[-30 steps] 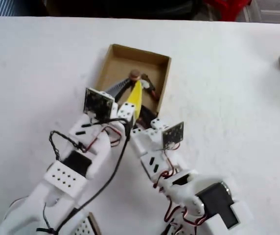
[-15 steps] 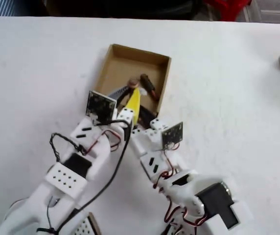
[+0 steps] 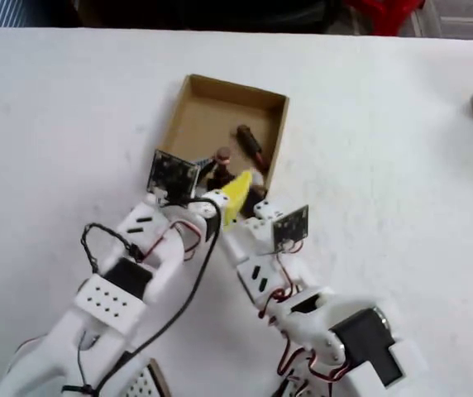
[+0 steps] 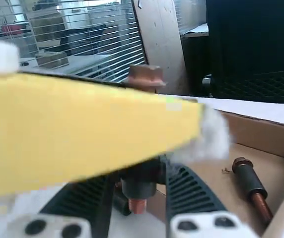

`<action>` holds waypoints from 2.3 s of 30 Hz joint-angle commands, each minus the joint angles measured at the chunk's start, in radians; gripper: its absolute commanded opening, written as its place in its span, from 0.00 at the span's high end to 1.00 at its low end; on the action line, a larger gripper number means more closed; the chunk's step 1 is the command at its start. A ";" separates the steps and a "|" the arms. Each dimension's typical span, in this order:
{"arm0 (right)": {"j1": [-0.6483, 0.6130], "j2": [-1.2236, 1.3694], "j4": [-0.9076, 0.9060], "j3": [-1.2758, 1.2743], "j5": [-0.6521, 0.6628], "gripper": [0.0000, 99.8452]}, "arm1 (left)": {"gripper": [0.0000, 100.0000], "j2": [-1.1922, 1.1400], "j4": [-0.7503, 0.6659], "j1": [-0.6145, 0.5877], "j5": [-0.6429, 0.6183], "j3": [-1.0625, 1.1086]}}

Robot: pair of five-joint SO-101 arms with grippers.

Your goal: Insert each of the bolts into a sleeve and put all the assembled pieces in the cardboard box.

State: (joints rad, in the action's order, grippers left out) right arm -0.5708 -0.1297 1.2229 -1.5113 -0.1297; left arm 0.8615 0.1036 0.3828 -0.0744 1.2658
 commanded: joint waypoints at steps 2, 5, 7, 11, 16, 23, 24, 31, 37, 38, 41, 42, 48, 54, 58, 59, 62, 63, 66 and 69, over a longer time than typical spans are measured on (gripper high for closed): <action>0.005 -0.004 0.004 0.009 0.014 0.98 | 0.61 0.010 0.133 -0.025 -0.009 -0.025; 0.005 -0.004 0.004 0.009 0.014 0.98 | 0.61 0.010 0.221 -0.025 -0.009 -0.023; 0.005 -0.004 -0.001 0.014 0.014 0.98 | 0.61 0.010 0.281 -0.025 -0.009 -0.023; 0.033 -0.004 -0.004 0.028 0.008 0.98 | 0.61 0.012 0.381 -0.035 -0.008 -0.023; 0.030 -0.004 -0.070 0.044 0.014 0.98 | 0.61 0.031 0.344 -0.110 -0.014 -0.031; 0.033 -0.004 -0.102 0.058 0.014 0.98 | 0.61 0.248 0.187 -0.137 -0.227 -0.029; 0.033 -0.004 -0.102 0.057 0.014 0.98 | 0.61 0.269 0.137 -0.140 -0.262 -0.029; 0.033 -0.004 -0.104 0.057 0.015 0.98 | 0.70 0.278 0.063 -0.245 -0.354 -0.046; 0.033 -0.004 -0.104 0.055 0.015 0.98 | 0.95 0.285 0.110 -0.407 -0.381 -0.044; 0.033 -0.004 -0.104 0.054 0.015 0.98 | 0.93 0.285 0.164 -0.426 -0.381 -0.044; 0.035 -0.004 -0.104 0.054 0.015 0.98 | 0.94 0.282 0.353 -0.473 -0.381 -0.044; 0.035 -0.004 -0.105 0.054 0.015 0.98 | 0.96 0.280 0.420 -0.486 -0.379 -0.044; 0.084 -0.024 -0.298 0.121 0.015 0.98 | 0.98 0.278 0.763 -0.498 -0.101 -0.026; 0.124 -0.105 -0.438 0.150 0.015 0.98 | 0.98 0.280 0.741 -0.516 -0.074 0.158; 0.124 -0.214 -0.579 0.153 0.015 0.98 | 0.97 0.286 0.664 -0.519 -0.051 0.259; 0.124 -0.248 -0.633 0.157 0.015 0.98 | 0.97 0.286 0.660 -0.519 -0.020 0.262; 0.130 -0.352 -0.832 0.189 0.015 0.98 | 0.97 0.286 0.677 -0.516 0.049 0.269; 0.133 -0.374 -0.920 0.213 0.015 0.98 | 0.97 0.286 0.687 -0.516 0.064 0.269; 0.136 -0.409 -1.199 0.331 0.015 0.98 | 0.97 0.286 0.710 -0.516 0.077 0.269; 0.143 -0.387 -1.415 0.479 0.015 0.98 | 0.97 0.286 0.704 -0.516 0.075 0.269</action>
State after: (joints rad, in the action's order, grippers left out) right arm -0.4434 -0.4826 0.0951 -1.2444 -0.1250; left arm 1.1347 0.8063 -0.1266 -0.0069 1.5420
